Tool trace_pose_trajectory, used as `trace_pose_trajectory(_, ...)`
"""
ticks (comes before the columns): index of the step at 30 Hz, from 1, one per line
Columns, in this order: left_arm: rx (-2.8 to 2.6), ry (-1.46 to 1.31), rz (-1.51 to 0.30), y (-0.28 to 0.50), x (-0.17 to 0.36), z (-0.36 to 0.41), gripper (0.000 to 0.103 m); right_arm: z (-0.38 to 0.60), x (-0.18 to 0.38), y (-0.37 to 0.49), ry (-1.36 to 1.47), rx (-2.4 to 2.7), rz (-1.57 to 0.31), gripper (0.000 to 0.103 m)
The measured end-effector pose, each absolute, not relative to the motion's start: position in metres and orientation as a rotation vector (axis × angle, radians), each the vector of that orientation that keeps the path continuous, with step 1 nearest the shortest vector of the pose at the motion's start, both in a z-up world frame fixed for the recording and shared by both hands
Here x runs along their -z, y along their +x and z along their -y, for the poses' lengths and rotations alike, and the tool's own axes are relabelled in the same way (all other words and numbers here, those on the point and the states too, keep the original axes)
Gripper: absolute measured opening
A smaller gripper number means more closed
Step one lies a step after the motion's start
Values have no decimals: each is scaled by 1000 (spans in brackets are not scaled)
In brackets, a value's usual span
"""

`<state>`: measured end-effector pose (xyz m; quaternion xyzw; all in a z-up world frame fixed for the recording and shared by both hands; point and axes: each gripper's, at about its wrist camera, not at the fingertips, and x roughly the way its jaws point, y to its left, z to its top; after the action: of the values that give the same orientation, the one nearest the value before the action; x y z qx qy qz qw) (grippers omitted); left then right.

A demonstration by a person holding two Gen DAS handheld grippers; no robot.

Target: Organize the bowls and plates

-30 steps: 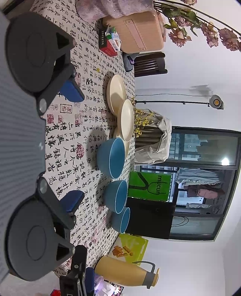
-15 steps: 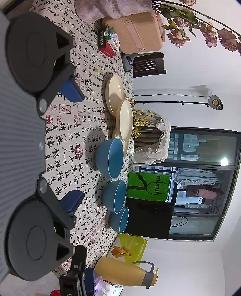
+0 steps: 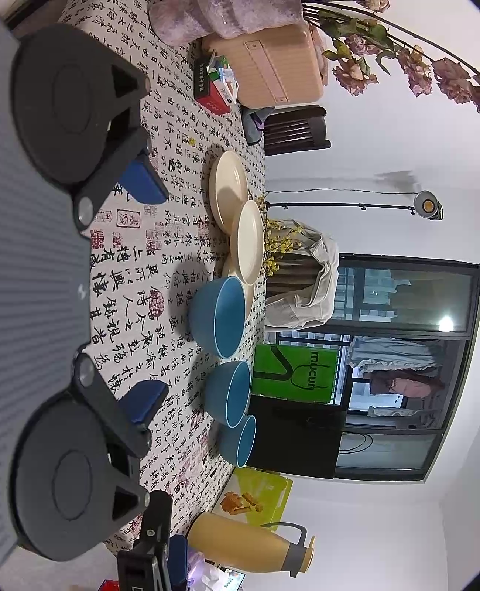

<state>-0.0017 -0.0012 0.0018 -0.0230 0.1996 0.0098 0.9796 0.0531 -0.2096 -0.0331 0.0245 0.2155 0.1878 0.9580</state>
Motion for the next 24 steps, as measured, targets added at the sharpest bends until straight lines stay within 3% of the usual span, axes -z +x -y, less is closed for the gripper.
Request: trace_pose_trajectory(24,-29,-55,-397,2,0,-3,103,209,30,59,59,-378,-423,103)
